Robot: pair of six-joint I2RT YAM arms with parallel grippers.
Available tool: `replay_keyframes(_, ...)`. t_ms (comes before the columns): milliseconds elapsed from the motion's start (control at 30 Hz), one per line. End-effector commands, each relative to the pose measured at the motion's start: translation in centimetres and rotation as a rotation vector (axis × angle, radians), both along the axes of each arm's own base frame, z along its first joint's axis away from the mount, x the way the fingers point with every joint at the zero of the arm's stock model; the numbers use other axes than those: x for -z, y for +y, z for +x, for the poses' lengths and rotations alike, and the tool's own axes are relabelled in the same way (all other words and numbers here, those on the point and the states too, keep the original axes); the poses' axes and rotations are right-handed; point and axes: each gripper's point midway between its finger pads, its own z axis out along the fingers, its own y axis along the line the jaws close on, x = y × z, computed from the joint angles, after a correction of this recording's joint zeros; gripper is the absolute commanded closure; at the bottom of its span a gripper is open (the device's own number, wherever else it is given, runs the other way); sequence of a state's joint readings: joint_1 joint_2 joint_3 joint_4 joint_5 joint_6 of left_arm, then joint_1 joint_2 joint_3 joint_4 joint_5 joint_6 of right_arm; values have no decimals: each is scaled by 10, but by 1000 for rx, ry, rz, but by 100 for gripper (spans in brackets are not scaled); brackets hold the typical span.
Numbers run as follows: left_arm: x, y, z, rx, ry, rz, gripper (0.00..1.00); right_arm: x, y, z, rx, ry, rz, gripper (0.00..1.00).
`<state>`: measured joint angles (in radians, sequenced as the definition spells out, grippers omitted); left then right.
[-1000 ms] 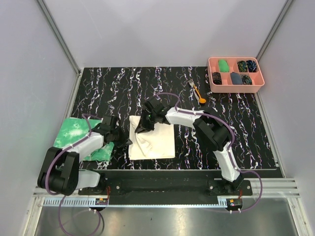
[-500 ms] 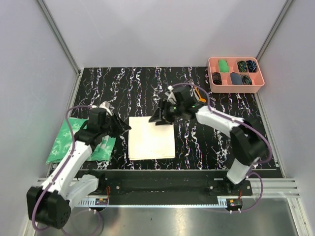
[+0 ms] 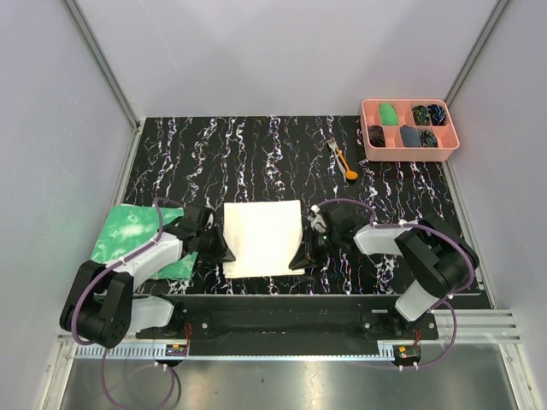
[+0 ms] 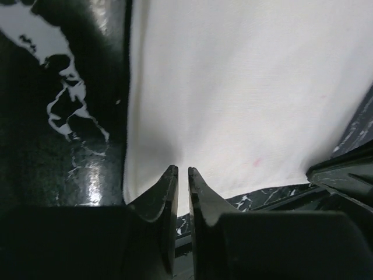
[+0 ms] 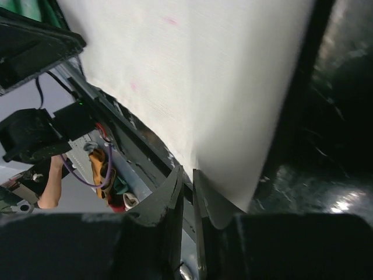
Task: Fold the napkin into a case and place the utensils inside
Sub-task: Smooth out the square-folded napkin at the center of the board.
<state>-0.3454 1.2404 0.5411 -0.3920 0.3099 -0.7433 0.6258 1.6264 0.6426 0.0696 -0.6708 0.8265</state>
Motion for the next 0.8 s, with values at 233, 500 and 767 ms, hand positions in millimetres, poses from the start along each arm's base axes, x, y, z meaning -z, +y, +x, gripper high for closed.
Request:
replay_keyframes(233, -59, -8, 72, -41, -214, -66, 70, -20, -2, 25, 54, -120, 19, 74)
replay_keyframes(500, -40, 3, 140, -90, -148, -19, 77, -39, -6, 123, 128, -158, 100, 81)
replay_keyframes(767, -5, 30, 169, -146, -60, 42, 82, -15, -10, 196, 152, -146, 118, 84)
